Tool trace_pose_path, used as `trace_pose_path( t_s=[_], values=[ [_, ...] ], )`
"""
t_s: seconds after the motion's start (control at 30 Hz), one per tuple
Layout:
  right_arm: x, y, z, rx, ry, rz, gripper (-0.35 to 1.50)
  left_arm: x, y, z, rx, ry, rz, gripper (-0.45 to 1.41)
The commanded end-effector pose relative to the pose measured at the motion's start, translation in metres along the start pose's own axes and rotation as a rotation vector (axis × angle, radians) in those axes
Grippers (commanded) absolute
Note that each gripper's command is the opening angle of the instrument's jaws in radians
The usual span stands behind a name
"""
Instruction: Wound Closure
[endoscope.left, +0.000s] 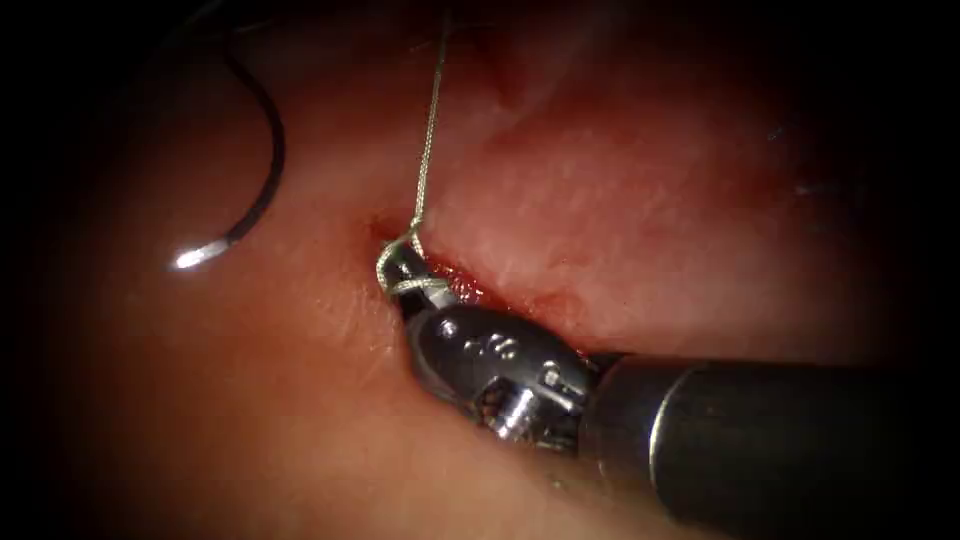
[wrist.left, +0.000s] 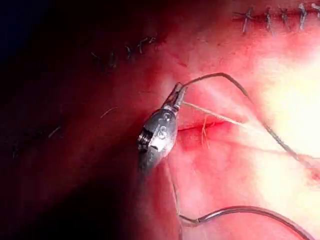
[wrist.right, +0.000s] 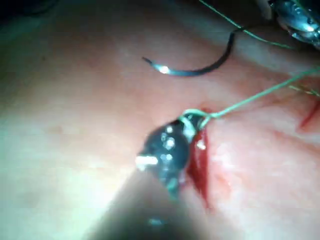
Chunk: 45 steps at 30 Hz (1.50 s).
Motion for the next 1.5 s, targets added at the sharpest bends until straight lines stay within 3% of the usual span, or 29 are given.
trace_pose_path(
  t_s=[0.03,0.5,0.7,0.93,1.07,1.5],
  values=[
    [-0.0001,-0.0012,0.0003,-0.001,-0.003,0.002,-0.35,-0.0004,-0.0005,0.0006,-0.005,0.002,0.010,-0.45],
    [0.0001,-0.0022,0.0000,0.063,0.001,-0.006,-0.35,-0.0011,-0.0011,0.0008,0.000,-0.003,0.016,-0.45],
    [0.0002,-0.0026,0.0006,0.142,0.016,-0.037,-0.35,-0.0012,-0.0019,0.0015,0.019,-0.016,0.013,-0.45],
    [0.0002,-0.0040,0.0013,0.161,0.015,-0.048,-0.35,-0.0014,-0.0020,0.0034,0.042,-0.031,0.019,-0.45],
    [0.0000,-0.0051,0.0012,0.230,0.014,-0.060,-0.35,-0.0013,-0.0025,0.0046,0.057,-0.038,0.039,-0.45],
    [-0.0009,-0.0067,0.0006,0.321,-0.011,-0.121,-0.35,-0.0015,-0.0042,0.0103,0.069,-0.039,0.061,-0.45]
  ],
)
